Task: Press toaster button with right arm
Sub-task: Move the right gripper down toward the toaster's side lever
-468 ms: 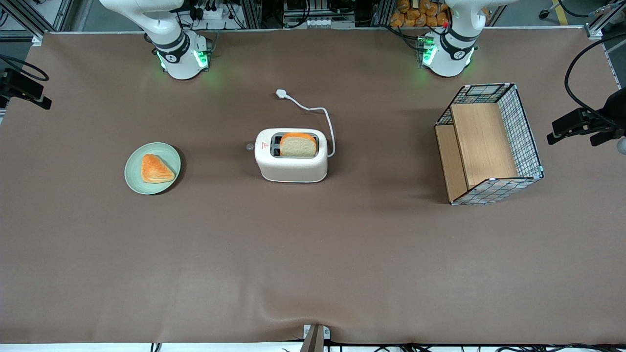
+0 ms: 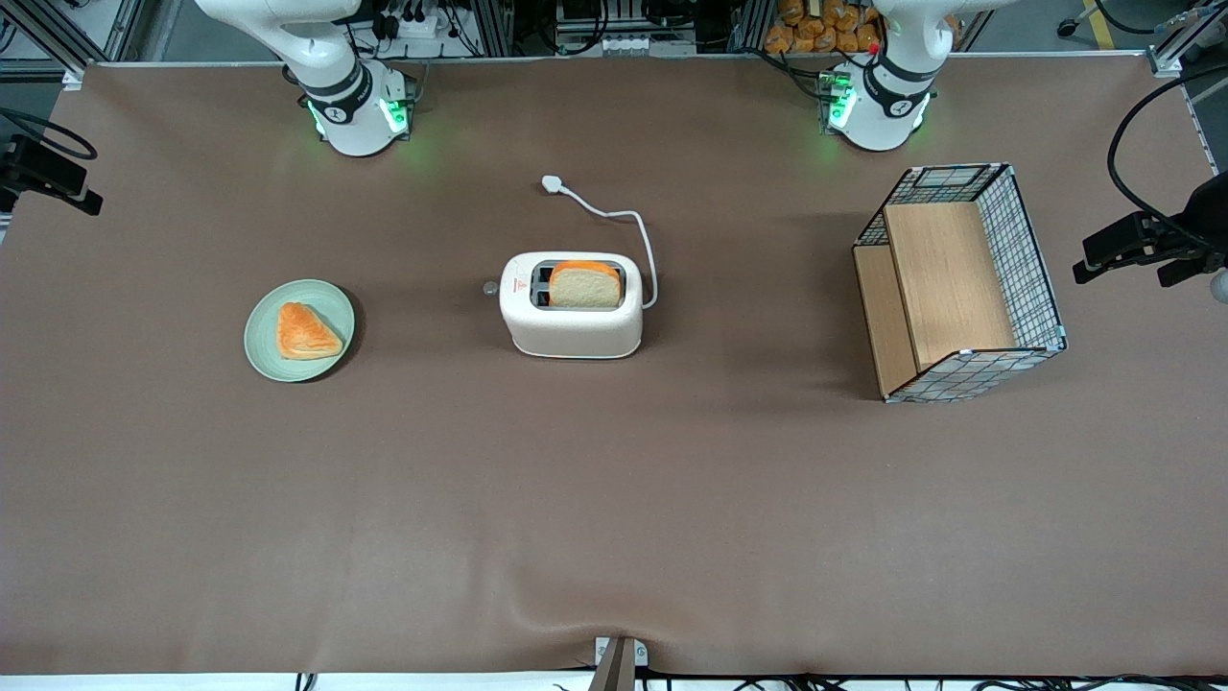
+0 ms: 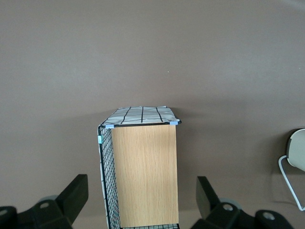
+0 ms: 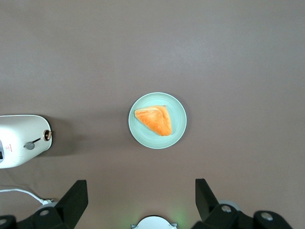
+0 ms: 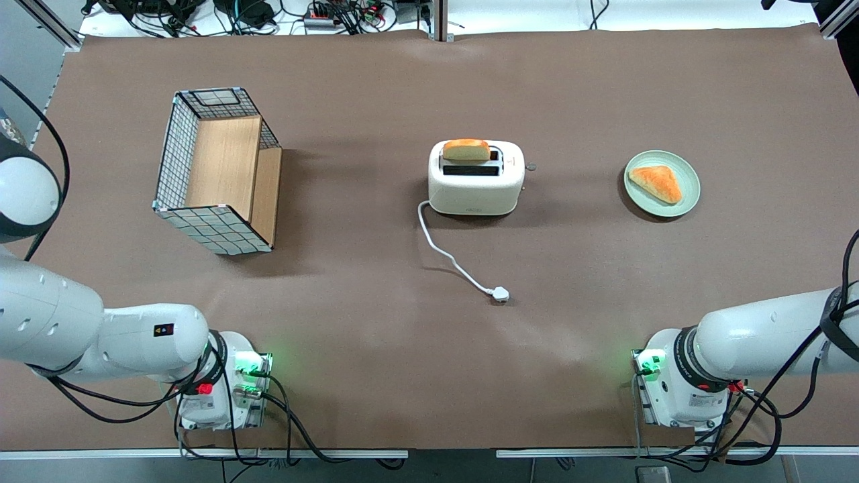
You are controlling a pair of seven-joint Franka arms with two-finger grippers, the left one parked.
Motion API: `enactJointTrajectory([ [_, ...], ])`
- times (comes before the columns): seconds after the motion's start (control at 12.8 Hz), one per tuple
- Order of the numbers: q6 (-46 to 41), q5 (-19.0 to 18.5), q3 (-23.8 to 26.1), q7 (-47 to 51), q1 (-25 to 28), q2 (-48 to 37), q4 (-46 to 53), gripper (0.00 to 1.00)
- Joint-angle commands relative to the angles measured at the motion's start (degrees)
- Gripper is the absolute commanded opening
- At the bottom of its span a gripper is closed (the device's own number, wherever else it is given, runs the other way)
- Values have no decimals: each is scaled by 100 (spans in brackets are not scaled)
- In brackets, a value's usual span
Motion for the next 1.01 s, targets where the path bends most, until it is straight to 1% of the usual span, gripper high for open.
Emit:
enactJointTrajectory([
  [0.0, -131, 0, 144, 43, -91, 13, -77, 100],
  [0.16, -430, 271, 144, 69, -56, 100, -77, 100],
  [0.31, -492, 317, 144, 60, 5, 153, -86, 100],
  [0.47, -484, 386, 144, 78, 224, 206, -182, 100],
  [0.62, -449, 868, 144, 113, 278, 206, -523, 100],
  [0.7, -396, 966, 144, 113, 287, 206, -760, 100],
  [0.86, -3, 1343, 144, 113, 287, 224, -1348, 100],
  [0.94, 191, 1467, 144, 113, 322, 259, -1604, 100],
])
